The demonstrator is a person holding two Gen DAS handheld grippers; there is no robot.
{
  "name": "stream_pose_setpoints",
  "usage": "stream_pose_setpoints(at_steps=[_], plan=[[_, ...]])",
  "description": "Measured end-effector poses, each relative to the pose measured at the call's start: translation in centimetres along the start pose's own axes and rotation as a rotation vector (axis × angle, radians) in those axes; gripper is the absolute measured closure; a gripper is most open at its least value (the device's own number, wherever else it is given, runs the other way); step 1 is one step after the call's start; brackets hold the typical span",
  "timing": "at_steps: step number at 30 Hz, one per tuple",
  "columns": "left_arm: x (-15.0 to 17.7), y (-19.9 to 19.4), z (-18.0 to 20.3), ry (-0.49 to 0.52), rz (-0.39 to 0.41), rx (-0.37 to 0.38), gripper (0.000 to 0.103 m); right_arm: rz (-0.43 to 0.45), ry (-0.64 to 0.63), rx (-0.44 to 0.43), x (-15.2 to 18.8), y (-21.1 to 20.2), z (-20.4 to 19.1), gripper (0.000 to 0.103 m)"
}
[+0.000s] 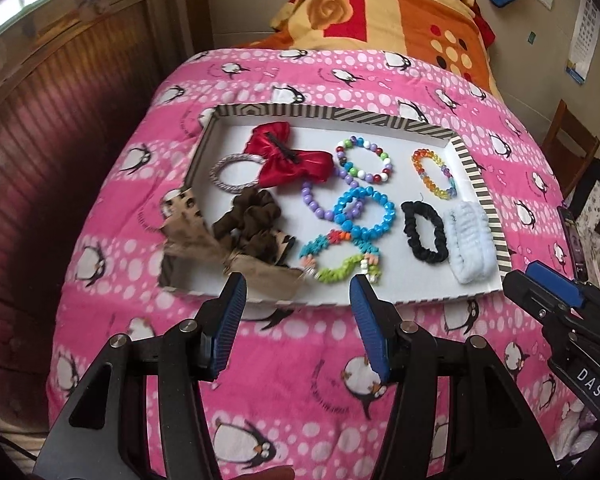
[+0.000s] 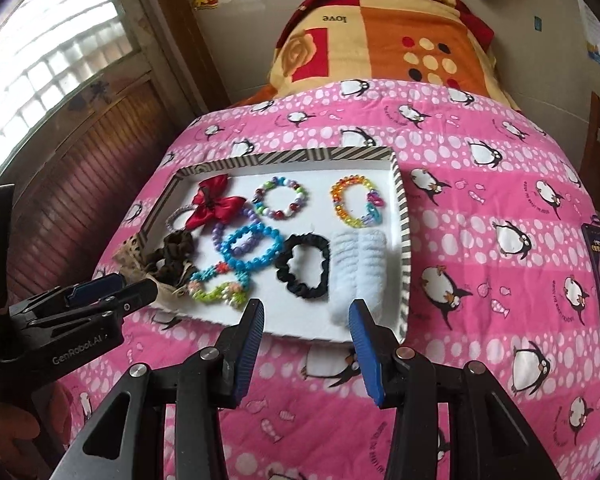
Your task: Organize jewelry
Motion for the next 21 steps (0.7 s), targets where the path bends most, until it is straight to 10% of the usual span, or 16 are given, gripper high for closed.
stream_pose_setpoints(at_steps=[21], plan=[[1.6, -4.1, -1.8, -0.036, 0.076, -0.060, 0.050, 0.012, -0.082, -0.012, 1.3, -2.3, -2.8, 0.060]])
Point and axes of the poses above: each gripper's, at about its wrist camera, not at the fingertips, and y roughly the way its jaws point, z to its right, x to its underside, the point moved 10 cm from there along y, roughly the way its jaws point, and after that the axes turned 1 degree about -y, right-handed, at the moved point
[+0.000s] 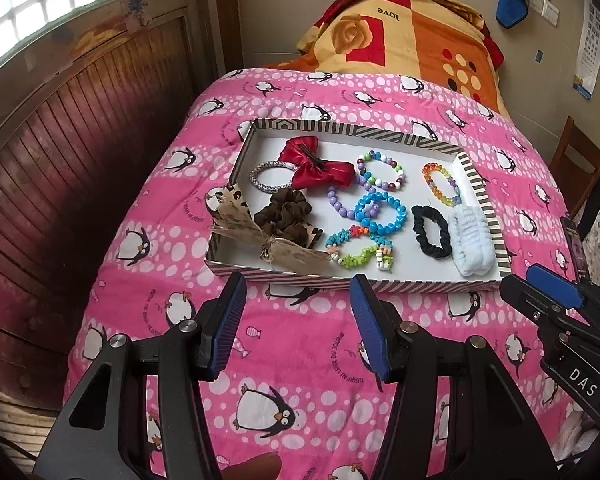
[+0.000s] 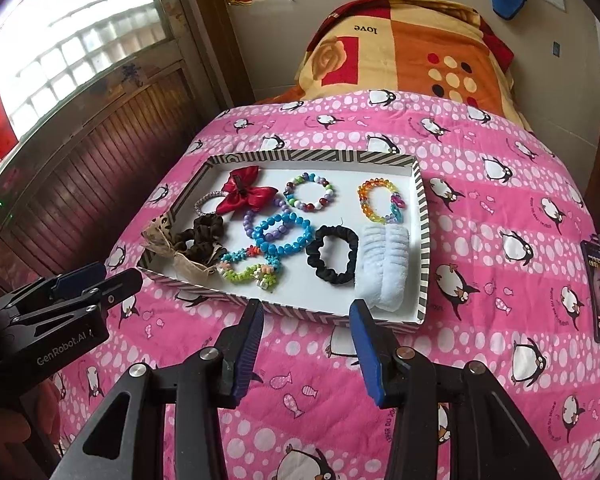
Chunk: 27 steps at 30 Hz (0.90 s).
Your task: Organize jewelry
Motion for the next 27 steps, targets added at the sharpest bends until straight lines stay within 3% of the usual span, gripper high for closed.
stream_pose_setpoints(at_steps=[14, 19, 27], plan=[[0.0, -0.4, 0.8, 0.016, 0.002, -0.003, 0.050, -0.009, 0.002, 0.020, 0.5, -0.6, 0.8, 0.059], [0.0, -0.4, 1.0, 0.019, 0.005, -0.004, 0.050, -0.010, -0.001, 0.021, 0.7, -0.7, 0.9, 0.045], [0.0, -0.3, 0.9, 0.015, -0.004, 0.001, 0.050, -0.010, -0.006, 0.027, 0.5, -0.7, 1.0, 0.045]])
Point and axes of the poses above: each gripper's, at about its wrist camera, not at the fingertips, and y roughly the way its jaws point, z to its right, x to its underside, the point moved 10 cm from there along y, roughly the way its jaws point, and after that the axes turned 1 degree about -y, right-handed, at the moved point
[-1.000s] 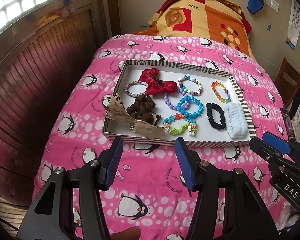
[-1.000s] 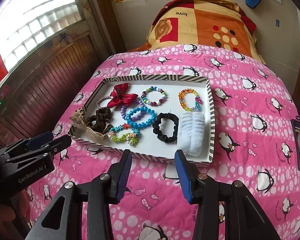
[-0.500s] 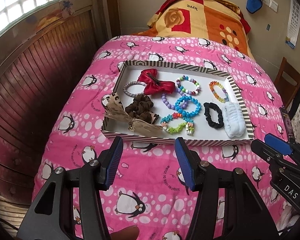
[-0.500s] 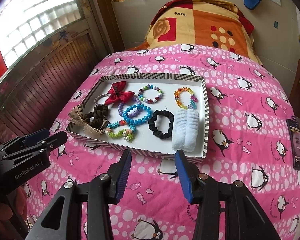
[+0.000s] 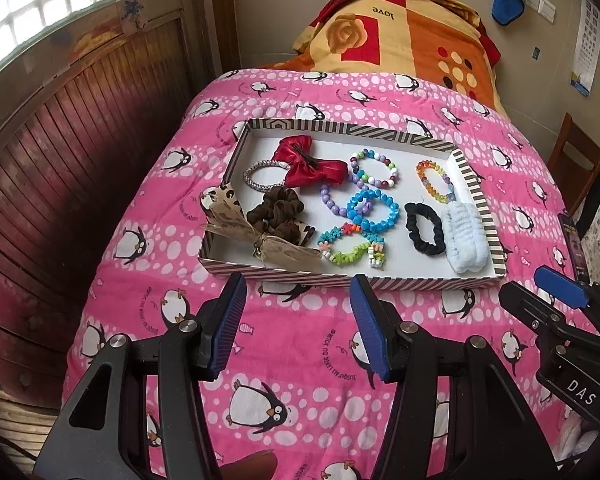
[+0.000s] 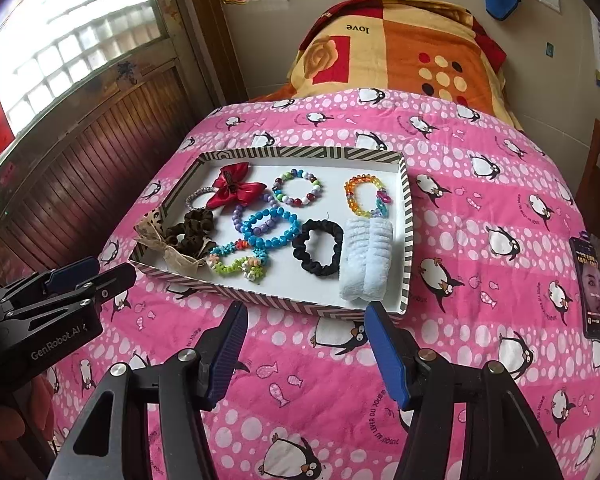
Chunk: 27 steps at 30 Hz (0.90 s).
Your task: Organize jewelry
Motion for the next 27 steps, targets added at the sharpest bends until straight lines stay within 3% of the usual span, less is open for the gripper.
stream_pose_setpoints(at_steps=[27], plan=[[0.45, 0.51, 0.67, -0.015, -0.013, 0.017, 0.050, -0.004, -0.010, -0.002, 0.17, 0.16, 0.65, 0.044]])
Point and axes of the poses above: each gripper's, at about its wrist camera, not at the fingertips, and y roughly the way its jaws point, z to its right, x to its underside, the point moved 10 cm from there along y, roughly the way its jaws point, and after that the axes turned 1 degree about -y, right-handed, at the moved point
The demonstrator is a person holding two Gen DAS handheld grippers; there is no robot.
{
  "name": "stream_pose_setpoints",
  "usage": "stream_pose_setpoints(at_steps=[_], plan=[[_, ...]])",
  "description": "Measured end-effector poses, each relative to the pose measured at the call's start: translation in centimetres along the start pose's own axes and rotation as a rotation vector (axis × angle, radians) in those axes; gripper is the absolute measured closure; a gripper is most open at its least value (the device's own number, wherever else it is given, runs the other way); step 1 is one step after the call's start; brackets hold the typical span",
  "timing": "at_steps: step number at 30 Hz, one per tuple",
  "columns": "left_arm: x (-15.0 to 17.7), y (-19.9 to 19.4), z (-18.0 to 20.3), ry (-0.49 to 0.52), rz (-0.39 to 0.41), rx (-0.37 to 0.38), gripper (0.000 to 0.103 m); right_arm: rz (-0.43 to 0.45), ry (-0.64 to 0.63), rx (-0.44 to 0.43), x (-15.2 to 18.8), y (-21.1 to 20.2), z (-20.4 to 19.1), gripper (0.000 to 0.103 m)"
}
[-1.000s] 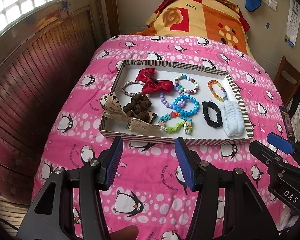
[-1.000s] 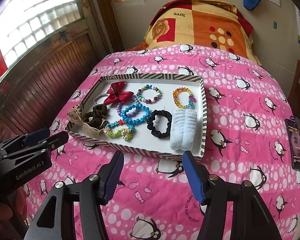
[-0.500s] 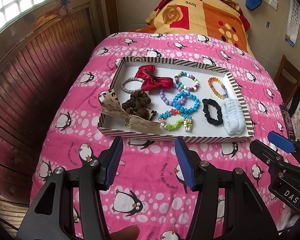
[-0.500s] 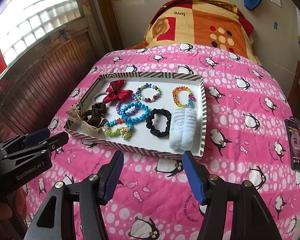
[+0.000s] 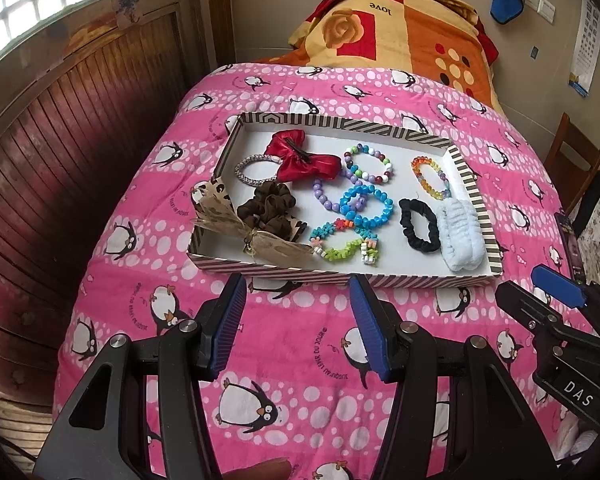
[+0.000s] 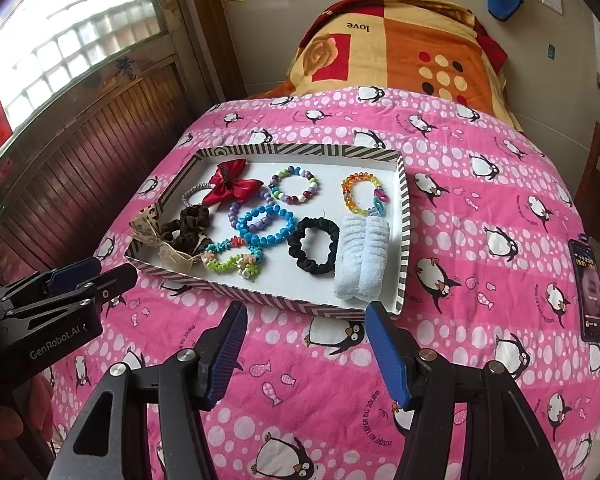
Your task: Organize jewelry
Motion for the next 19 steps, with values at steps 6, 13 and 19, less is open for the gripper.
stream_pose_setpoints(at_steps=[6, 13, 19], plan=[[0.0, 0.1, 0.2, 0.003, -0.005, 0.000, 0.050, -0.001, 0.003, 0.003, 0.0, 0.0, 0.1, 0.044], [0.0, 0.7, 0.4, 0.006, -0.016, 0.007, 0.050, -0.012, 0.004, 0.001, 0.1, 0.5, 0.4, 0.044], [-0.1, 1.1, 0.8, 0.010, -0.018, 0.035, 0.049, -0.017, 0.004, 0.000, 0.0, 0.7, 0.7, 0.044]])
Point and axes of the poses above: each gripper's, at about its wrist camera, not at the fingertips, and y roughly the way its jaws point, z to its right, x to its underside, the point moved 10 cm from there along y, roughly the way its jaws point, and after that the axes turned 1 degree about -y, right-handed, at the moved point
